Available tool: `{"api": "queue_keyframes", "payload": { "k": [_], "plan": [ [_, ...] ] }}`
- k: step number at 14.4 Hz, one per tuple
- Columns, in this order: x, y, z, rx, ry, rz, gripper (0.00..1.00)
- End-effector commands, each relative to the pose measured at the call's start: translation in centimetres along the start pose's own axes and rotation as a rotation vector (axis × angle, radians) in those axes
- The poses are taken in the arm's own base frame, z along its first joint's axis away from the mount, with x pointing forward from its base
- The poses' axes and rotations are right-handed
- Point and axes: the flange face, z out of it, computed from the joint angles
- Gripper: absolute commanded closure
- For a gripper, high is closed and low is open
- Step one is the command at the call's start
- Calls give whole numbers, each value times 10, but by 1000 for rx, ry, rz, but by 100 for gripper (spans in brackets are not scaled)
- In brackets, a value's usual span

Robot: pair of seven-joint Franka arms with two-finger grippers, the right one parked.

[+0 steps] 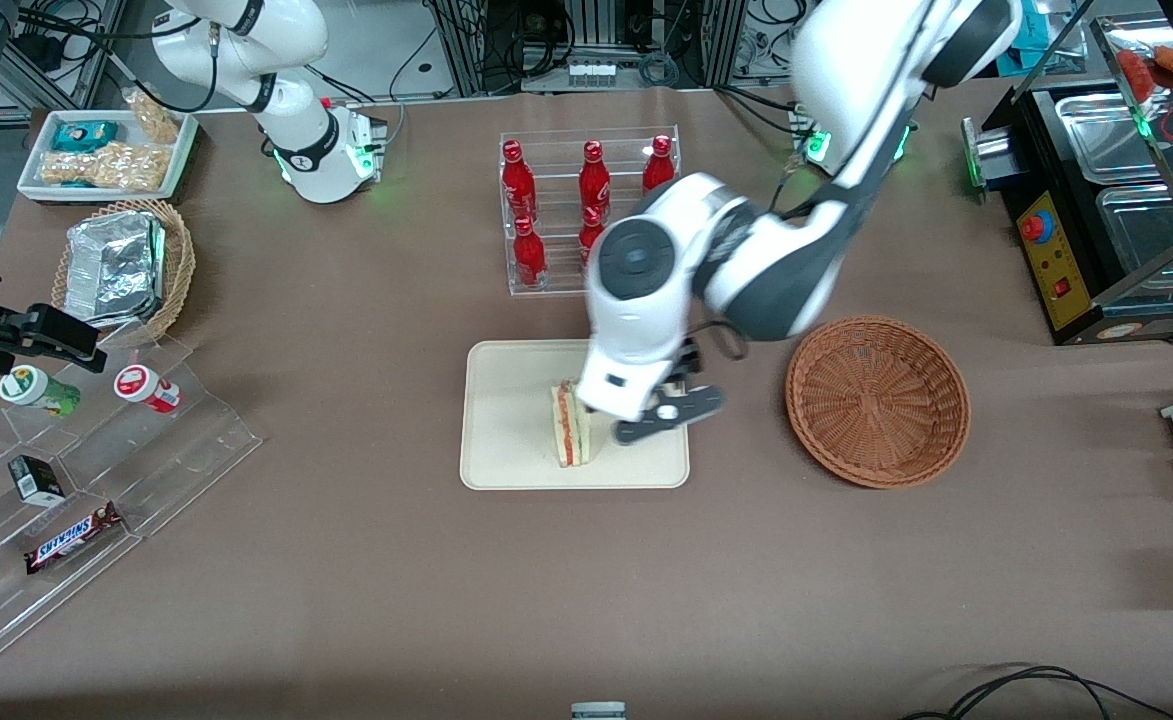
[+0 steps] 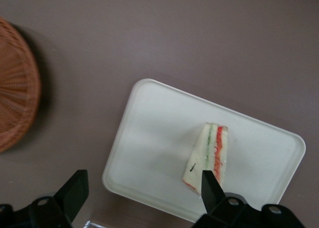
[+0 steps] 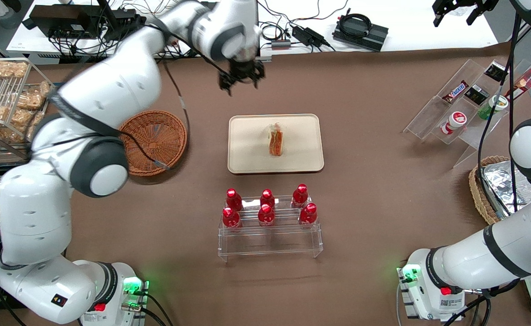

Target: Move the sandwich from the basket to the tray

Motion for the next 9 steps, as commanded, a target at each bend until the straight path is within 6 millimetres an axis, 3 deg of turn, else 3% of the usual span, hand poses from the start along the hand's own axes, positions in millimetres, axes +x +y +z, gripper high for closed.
{"api": "queue_keyframes", "payload": {
  "k": [1, 4, 9],
  "plan": [
    [45, -72, -44, -8, -83, 56, 0],
    [101, -179, -81, 15, -191, 129, 0],
    [153, -330, -116, 31, -284, 157, 0]
  ]
}}
